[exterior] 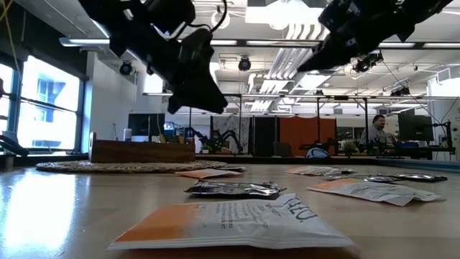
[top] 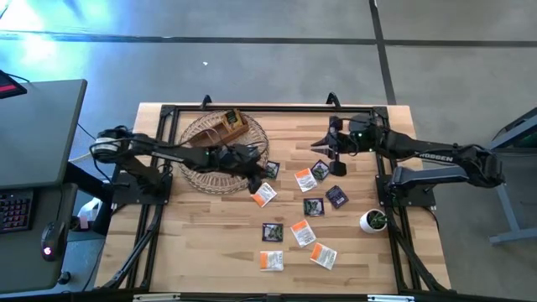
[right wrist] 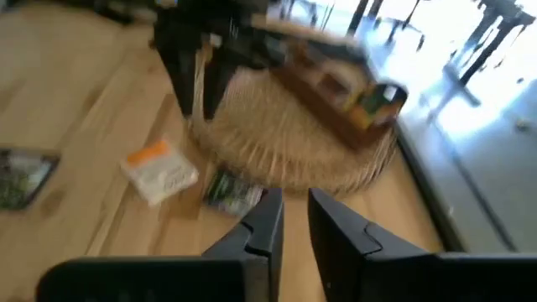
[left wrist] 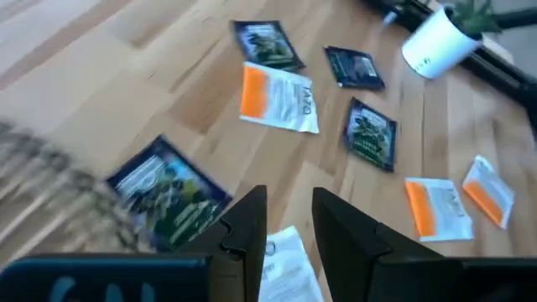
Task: Pick & Place Tea
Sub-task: Put the purple tea bag into the middle section of the wooden organizer
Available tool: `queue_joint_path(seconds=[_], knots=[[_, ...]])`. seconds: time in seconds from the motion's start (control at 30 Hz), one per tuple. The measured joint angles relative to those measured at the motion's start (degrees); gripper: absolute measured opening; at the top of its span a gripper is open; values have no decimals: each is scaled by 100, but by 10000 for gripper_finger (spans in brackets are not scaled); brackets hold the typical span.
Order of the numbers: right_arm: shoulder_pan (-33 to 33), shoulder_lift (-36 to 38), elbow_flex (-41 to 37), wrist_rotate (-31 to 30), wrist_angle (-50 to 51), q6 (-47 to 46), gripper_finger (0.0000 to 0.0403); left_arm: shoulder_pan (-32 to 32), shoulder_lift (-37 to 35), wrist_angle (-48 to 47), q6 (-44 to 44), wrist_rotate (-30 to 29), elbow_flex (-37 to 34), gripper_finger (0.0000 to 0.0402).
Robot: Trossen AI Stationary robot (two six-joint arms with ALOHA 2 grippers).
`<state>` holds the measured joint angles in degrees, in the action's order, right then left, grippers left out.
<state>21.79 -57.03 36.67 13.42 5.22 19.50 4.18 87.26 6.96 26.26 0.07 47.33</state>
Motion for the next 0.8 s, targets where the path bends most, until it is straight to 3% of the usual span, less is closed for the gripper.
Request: queue_joint_path(seconds=[0.13, 0.33, 0.53, 0.67, 0.8], knots=[[-98, -367, 0, -373, 201, -243, 104, 57, 215, 414, -492, 178, 121, 97], [-193, -1218, -2, -890, 310, -895, 172, 279, 244, 269, -708, 195, 236, 97], [-223, -1662, -8, -1526, 952, -181, 194, 385, 256, -214, -653, 156, 225, 97], [-232, -1706, -11, -1162, 626, 221, 195, 367, 401, -334, -413, -192, 227, 97], [-262, -1822, -7, -418, -417, 173, 195, 369, 497, -350, -371, -250, 219, 97]])
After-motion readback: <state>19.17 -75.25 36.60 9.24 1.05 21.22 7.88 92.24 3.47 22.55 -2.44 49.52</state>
